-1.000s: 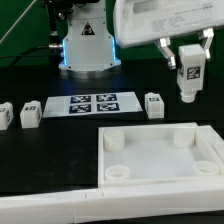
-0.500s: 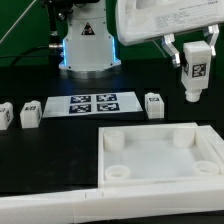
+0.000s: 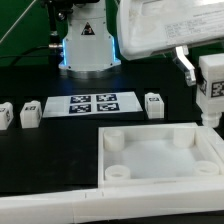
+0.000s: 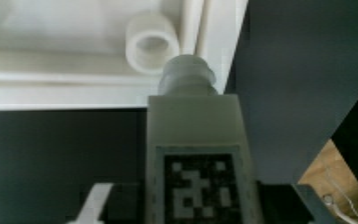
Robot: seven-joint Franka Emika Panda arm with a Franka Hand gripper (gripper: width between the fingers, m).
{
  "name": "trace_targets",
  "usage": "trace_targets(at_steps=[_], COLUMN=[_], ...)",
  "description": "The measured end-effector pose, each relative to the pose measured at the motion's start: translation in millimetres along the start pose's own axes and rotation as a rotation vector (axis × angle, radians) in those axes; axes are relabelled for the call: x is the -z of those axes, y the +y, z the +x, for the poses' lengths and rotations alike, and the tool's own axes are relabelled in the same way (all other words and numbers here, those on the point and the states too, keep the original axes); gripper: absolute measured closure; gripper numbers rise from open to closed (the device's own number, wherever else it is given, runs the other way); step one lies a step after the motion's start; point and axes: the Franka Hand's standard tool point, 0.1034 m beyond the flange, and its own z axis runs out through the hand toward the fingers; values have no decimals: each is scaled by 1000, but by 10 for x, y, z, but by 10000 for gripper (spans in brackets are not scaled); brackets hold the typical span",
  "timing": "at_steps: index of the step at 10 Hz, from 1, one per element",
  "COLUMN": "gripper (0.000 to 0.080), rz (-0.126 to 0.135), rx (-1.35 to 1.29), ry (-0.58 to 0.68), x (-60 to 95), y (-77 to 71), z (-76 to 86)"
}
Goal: Assemble one leg
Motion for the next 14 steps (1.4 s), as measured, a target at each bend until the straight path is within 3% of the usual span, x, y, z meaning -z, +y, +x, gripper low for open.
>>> trace_targets(at_steps=[5,11,14], gripper=[508,508,508], rz=[-1,-9,-9], rx=[-2,-11,-11], ry=[-7,-7,-21], x=[-10,-284,-375], y=[14,76,69], z=[-28,11,-68])
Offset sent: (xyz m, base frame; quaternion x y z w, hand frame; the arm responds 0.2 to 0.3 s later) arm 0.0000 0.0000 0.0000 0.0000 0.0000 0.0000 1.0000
